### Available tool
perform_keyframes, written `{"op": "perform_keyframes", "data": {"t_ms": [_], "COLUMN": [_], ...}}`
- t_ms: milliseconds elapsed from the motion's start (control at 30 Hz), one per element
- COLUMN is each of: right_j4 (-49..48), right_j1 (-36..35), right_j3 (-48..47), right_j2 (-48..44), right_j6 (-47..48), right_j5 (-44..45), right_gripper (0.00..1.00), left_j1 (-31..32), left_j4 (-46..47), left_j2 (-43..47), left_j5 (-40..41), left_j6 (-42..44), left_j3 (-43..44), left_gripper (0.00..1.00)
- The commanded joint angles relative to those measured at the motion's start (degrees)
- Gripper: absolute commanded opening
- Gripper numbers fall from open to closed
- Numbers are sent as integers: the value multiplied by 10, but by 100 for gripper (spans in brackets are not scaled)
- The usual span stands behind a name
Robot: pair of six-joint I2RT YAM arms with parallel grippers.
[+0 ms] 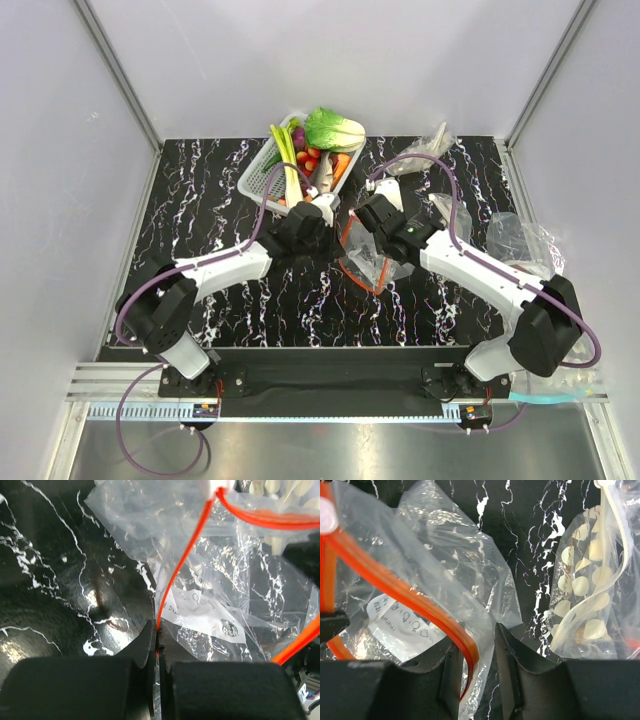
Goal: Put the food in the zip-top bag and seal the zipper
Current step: Open the zipper of the food storage bag.
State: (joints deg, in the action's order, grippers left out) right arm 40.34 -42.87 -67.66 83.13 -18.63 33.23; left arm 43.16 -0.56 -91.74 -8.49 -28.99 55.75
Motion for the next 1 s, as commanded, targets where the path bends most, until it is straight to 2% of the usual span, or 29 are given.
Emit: {"op": "perform_keyframes", "data": {"t_ms": [0,300,467,733,967], "right_j4": [-18,-4,3,4,5], "right_j1": [-17,-39,-46,-47,-48], "right_j3": [-27,-47,-51,-48,-48], "right_j2": [-22,-32,-43,-36,-35], "right_j6": [13,20,20,26,19], "right_j5": [-14,24,42,44,31], "right_gripper": [39,40,31,43,35], "left_j1": [-2,-4,-6,-10,-10], "left_j4": [-8,-20,-20,-20,-25], "left_j2": [-4,-16,-30,-39,-34], "left_j5": [17,25,31,31,37], "left_j6": [21,27,29,30,32], "left_j3": [31,52,56,69,75], "left_gripper": [0,0,0,0,0]}}
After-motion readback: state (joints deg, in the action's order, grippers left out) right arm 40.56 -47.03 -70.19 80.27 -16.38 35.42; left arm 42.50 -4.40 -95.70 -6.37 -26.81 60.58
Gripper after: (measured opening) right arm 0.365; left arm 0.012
